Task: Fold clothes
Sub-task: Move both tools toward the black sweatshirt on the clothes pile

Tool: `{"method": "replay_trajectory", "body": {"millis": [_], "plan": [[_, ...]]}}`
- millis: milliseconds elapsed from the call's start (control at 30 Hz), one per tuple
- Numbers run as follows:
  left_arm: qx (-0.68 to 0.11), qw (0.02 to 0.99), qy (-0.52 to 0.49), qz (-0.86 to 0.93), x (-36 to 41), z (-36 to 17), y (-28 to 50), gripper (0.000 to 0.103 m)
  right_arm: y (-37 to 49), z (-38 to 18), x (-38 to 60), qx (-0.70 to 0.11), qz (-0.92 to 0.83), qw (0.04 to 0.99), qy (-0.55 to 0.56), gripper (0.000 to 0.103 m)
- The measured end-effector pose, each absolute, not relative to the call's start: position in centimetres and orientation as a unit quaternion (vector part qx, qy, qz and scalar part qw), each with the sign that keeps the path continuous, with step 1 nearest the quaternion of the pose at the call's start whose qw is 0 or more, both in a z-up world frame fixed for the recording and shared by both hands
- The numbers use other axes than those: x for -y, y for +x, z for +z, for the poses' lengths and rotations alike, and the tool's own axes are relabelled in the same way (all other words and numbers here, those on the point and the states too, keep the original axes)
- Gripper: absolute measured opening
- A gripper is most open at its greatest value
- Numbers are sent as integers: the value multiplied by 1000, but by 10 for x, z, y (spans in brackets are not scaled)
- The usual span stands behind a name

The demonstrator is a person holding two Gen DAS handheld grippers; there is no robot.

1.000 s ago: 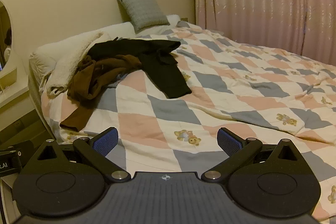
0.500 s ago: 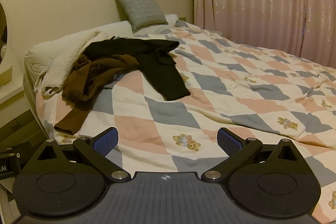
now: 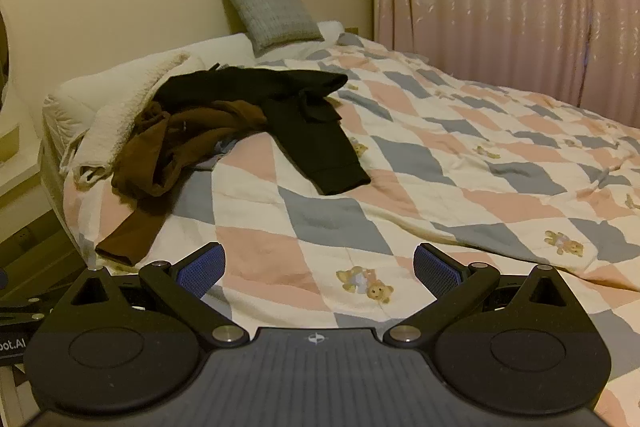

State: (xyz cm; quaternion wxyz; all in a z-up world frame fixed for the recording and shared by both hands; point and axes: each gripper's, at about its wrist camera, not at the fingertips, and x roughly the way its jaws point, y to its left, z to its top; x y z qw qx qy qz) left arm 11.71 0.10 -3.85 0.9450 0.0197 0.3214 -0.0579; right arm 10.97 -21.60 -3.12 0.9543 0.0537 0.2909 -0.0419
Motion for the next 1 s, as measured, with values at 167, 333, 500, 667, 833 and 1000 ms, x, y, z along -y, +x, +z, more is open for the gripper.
{"method": "replay_trajectory", "body": {"millis": [167,333,500,667,833,1000], "plan": [[-342,937,21,-62,6,-57,142,103,133,-47,220,-296,-34,954,41,103],[-368,928,26,-46,18,-78,176,103,160,-67,242,-288,-33,954,68,103],[-379,924,28,-37,39,-94,217,103,198,-85,268,-270,-25,958,94,103],[-407,913,21,-24,54,-94,256,102,248,-91,286,-290,-13,952,100,103],[-441,897,16,-6,56,-63,279,102,280,-67,290,-328,-1,941,79,103],[-462,887,12,13,55,-12,294,102,302,-20,297,-367,8,928,66,103]]}}
